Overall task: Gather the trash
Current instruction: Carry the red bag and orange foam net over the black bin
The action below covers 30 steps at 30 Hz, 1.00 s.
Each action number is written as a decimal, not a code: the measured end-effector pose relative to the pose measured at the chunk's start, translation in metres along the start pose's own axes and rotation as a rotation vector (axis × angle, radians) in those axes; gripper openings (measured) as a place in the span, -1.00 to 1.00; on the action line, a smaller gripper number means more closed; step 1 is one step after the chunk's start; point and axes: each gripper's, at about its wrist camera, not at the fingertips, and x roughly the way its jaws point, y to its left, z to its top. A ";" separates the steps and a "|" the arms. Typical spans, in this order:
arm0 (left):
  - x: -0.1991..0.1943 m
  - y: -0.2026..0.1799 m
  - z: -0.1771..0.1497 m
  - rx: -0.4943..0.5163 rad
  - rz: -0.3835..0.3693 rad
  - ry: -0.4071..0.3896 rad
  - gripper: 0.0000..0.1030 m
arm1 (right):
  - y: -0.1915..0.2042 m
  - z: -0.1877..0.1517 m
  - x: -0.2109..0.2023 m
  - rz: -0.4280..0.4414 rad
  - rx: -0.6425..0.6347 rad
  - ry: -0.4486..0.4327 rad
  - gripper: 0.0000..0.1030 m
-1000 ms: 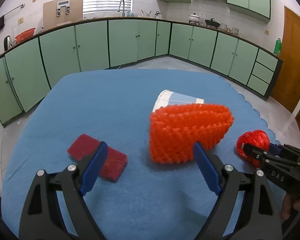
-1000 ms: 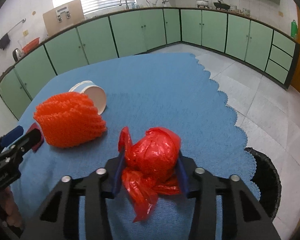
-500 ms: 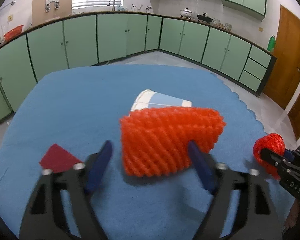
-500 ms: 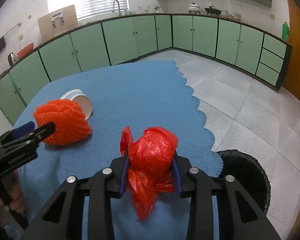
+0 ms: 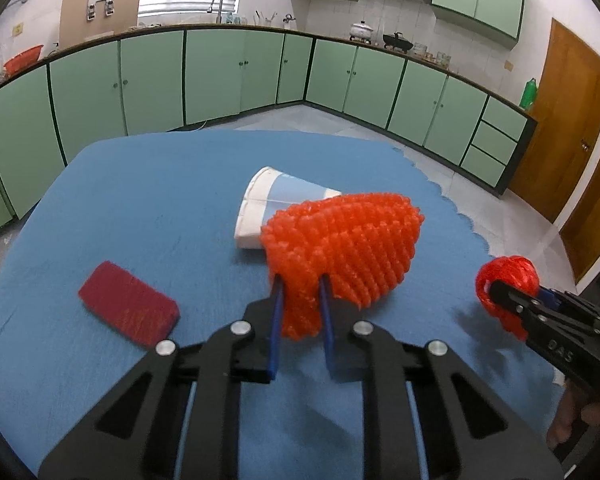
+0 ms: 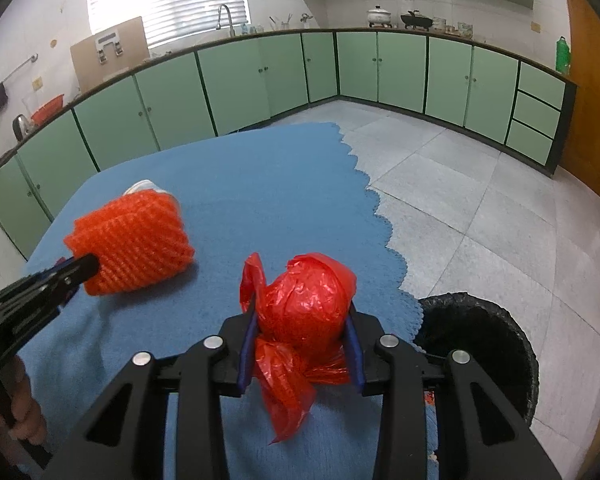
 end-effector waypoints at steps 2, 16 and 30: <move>-0.007 -0.005 -0.001 0.006 0.001 -0.007 -0.70 | -0.003 -0.001 -0.004 -0.005 0.005 -0.007 -0.29; -0.034 -0.044 -0.003 0.069 -0.030 -0.038 -0.70 | -0.015 0.002 -0.062 -0.016 0.032 -0.095 -0.29; -0.040 -0.100 -0.009 0.124 -0.112 -0.046 -0.70 | -0.056 -0.002 -0.103 -0.068 0.088 -0.146 -0.29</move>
